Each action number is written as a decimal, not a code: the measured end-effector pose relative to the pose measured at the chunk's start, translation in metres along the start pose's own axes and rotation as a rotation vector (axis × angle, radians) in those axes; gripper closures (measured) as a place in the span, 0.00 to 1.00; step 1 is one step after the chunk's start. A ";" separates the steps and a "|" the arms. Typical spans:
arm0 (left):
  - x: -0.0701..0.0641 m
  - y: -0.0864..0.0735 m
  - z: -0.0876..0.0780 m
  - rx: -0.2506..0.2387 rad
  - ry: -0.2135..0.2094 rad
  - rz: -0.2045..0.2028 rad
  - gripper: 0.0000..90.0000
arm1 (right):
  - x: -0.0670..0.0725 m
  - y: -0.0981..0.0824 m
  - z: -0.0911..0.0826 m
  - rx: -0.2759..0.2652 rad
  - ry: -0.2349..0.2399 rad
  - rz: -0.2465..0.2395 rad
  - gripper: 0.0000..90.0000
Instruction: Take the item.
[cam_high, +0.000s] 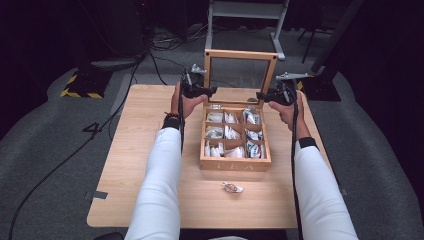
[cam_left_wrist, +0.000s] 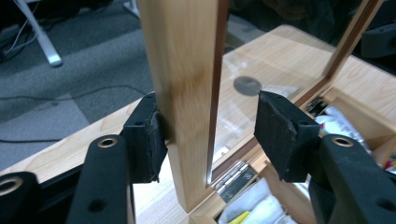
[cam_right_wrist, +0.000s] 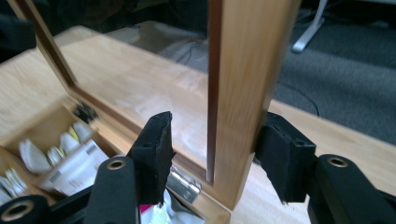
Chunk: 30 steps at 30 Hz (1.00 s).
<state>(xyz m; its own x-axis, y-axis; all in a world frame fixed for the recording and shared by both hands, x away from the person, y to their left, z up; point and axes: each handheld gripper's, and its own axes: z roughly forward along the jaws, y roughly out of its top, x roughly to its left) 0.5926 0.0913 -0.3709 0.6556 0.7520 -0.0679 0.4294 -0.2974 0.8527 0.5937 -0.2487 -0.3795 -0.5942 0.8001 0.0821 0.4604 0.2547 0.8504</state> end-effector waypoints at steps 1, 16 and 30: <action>-0.002 0.001 -0.003 -0.015 0.001 0.000 0.51 | 0.001 0.002 -0.003 -0.011 0.005 0.007 0.54; -0.025 0.014 -0.045 -0.097 -0.007 0.062 0.55 | 0.018 0.010 -0.032 -0.036 0.001 -0.052 0.58; -0.035 0.013 -0.069 -0.064 0.037 0.102 0.54 | 0.028 0.017 -0.057 -0.070 0.027 -0.075 0.55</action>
<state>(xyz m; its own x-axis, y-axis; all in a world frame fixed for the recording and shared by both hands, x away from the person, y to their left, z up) 0.5322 0.1013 -0.3214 0.6700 0.7413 0.0392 0.3201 -0.3362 0.8858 0.5471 -0.2527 -0.3334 -0.6437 0.7647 0.0300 0.3669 0.2739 0.8890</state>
